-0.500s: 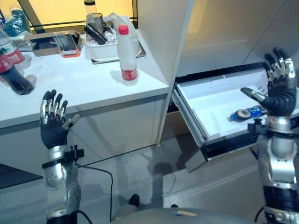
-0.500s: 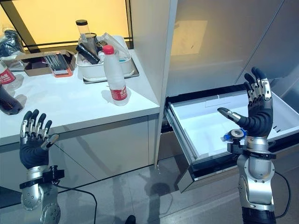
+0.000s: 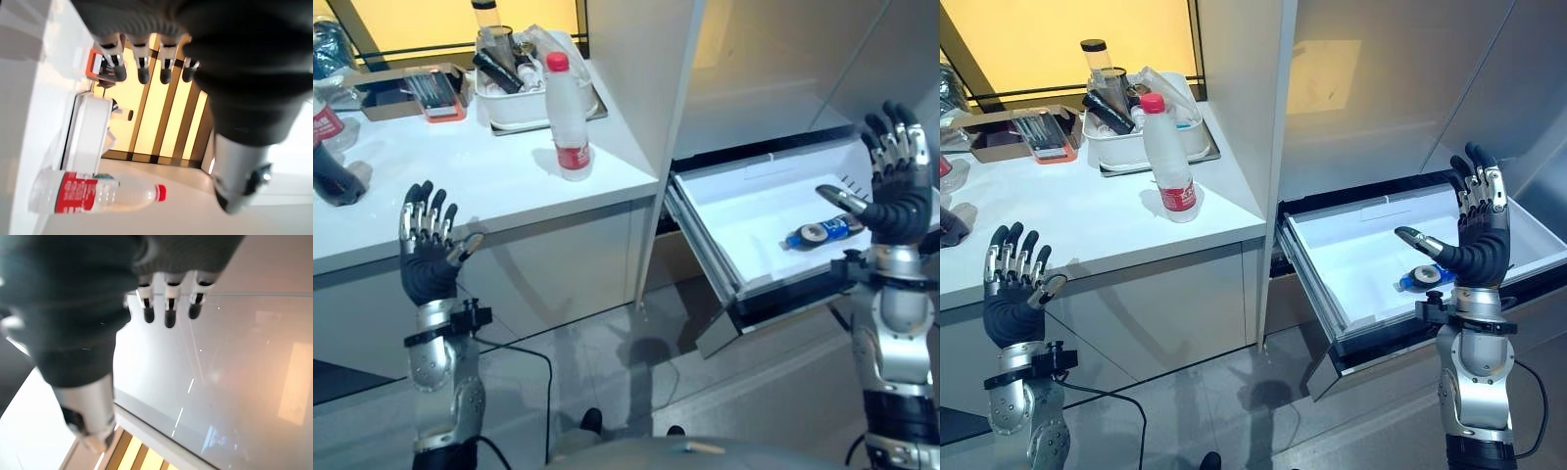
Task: Take the drinks into the refrigerator
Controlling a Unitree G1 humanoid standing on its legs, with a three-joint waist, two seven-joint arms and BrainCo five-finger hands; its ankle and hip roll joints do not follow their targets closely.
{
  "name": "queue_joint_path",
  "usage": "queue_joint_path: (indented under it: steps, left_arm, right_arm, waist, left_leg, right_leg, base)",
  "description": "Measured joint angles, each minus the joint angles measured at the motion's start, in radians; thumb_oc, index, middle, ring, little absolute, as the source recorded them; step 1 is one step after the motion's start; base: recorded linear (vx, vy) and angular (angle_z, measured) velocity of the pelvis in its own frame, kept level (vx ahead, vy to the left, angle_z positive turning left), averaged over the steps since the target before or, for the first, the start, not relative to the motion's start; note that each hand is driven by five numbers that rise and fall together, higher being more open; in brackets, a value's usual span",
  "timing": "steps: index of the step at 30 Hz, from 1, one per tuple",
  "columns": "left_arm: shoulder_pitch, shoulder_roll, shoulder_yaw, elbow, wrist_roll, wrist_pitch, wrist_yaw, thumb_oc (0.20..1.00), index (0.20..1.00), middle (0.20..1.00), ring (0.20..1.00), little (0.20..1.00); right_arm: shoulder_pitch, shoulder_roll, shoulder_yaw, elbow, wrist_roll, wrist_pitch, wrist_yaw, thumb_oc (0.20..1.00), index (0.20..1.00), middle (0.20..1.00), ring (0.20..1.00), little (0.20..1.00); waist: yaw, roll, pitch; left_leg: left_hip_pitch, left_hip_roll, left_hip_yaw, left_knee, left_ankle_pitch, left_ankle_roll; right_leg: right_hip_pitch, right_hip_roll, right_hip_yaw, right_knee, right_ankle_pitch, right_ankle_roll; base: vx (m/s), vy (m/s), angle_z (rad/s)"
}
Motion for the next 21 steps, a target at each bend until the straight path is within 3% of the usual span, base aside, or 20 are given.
queue_joint_path:
  steps: [1, 10, 15, 21]
  left_arm:
    - [0.001, 0.0, -0.001, 0.0, 0.0, 0.0, 0.0, 1.0, 1.0, 1.0, 1.0, 1.0]
    - [-0.003, 0.012, -0.001, 0.001, 0.041, 0.001, 0.014, 1.0, 1.0, 1.0, 1.0, 1.0]
    - [-0.093, 0.115, -0.002, 0.02, 0.079, 0.013, 0.043, 1.0, 1.0, 1.0, 1.0, 1.0]
    - [-0.235, 0.171, -0.038, 0.09, 0.078, 0.021, 0.076, 1.0, 1.0, 1.0, 1.0, 1.0]
  right_arm:
    - [-0.001, 0.0, 0.001, 0.004, 0.0, 0.0, 0.0, 1.0, 1.0, 1.0, 1.0, 1.0]
    - [-0.001, 0.0, 0.001, 0.006, -0.001, 0.001, 0.002, 1.0, 1.0, 1.0, 1.0, 1.0]
    - [-0.021, -0.002, 0.014, 0.007, -0.001, 0.004, 0.02, 1.0, 1.0, 1.0, 1.0, 1.0]
    - [-0.051, -0.031, 0.056, 0.006, 0.001, 0.023, 0.049, 1.0, 1.0, 1.0, 1.0, 1.0]
  waist:
    - [-0.015, 0.0, 0.0]
    - [-0.02, 0.007, 0.003]
    - [-0.04, 0.011, 0.002]
    - [-0.047, 0.029, -0.01]
  left_leg:
    - [0.001, 0.0, 0.0, 0.0, 0.0, 0.0]
    - [0.015, 0.005, 0.026, 0.0, -0.001, 0.0]
    - [0.016, 0.006, 0.03, 0.0, -0.001, 0.001]
    - [0.032, 0.009, 0.056, -0.001, -0.004, 0.003]
  right_leg:
    - [0.001, 0.0, 0.0, 0.0, 0.0, 0.0]
    - [0.002, 0.003, 0.026, 0.0, 0.004, -0.003]
    - [0.003, 0.004, 0.028, 0.0, 0.009, -0.004]
    - [0.005, 0.005, 0.053, -0.002, 0.015, -0.004]
  base:
    - [0.0, 0.0, 0.0]
    - [0.0, 0.007, -0.08]
    - [0.0, 0.002, 0.01]
    - [0.02, 0.01, -0.13]
